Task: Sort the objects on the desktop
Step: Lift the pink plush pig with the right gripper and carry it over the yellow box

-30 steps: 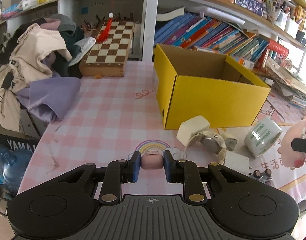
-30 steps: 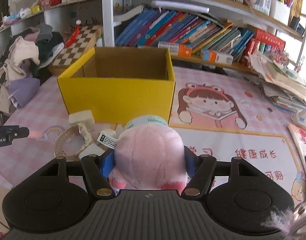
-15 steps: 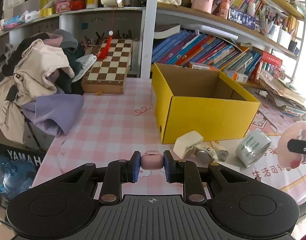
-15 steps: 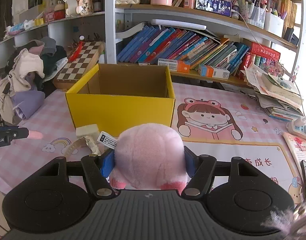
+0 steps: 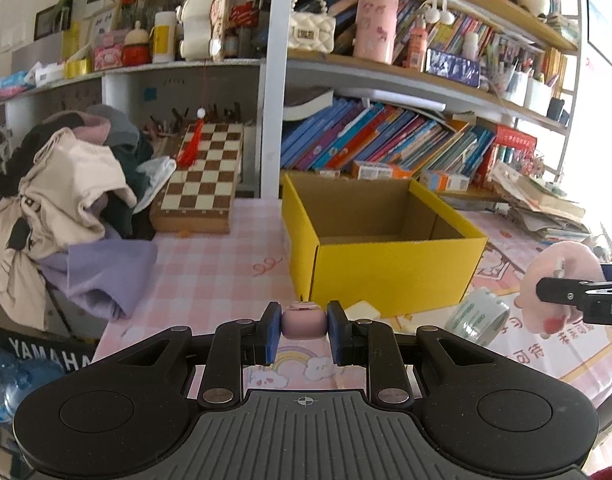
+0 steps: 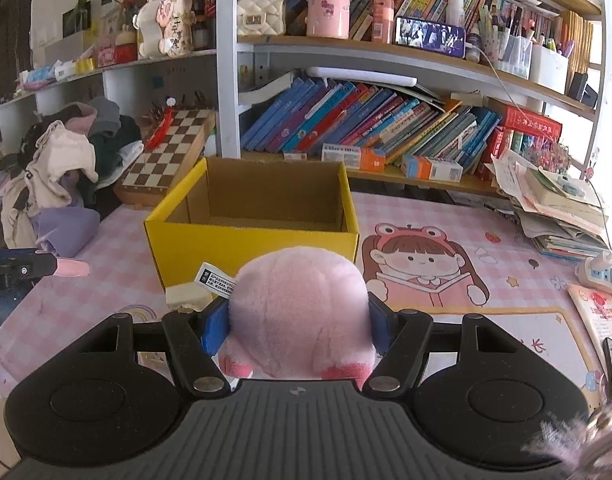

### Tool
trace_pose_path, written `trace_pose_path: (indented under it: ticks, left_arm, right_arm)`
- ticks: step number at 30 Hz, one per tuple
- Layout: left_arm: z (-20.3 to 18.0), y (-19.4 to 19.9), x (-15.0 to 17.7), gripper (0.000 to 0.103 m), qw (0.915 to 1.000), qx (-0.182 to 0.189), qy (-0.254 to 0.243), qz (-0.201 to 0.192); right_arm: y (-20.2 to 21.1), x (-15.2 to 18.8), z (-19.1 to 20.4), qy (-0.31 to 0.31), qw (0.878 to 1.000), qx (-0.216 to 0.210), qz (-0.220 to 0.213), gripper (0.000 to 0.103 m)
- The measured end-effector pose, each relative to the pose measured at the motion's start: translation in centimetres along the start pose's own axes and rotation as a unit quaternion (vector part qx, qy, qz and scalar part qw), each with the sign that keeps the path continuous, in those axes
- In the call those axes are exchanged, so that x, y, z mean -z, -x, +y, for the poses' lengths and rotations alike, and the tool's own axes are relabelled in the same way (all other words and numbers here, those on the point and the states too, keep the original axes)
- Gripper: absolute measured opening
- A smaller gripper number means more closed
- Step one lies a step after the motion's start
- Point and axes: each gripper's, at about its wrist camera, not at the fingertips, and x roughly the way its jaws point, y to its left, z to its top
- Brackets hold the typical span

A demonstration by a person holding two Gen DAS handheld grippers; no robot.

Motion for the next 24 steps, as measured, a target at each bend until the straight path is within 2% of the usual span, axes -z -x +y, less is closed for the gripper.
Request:
trace_pose_path:
  ticks: [14, 24]
  left_arm:
    - [-1.1, 0.3, -2.6, 0.023, 0.9986, 0.033, -0.02, -0.037]
    - [-2.3, -1.5, -5.0, 0.023, 0.9974, 0.035, -0.028, -0.057]
  right_arm:
    - [0.2, -3.4, 0.1, 0.013, 0.999, -0.013, -0.037, 0.065]
    - [-1.8, -6.8, -0.2, 0.028, 0.997, -0.035, -0.061, 0.065]
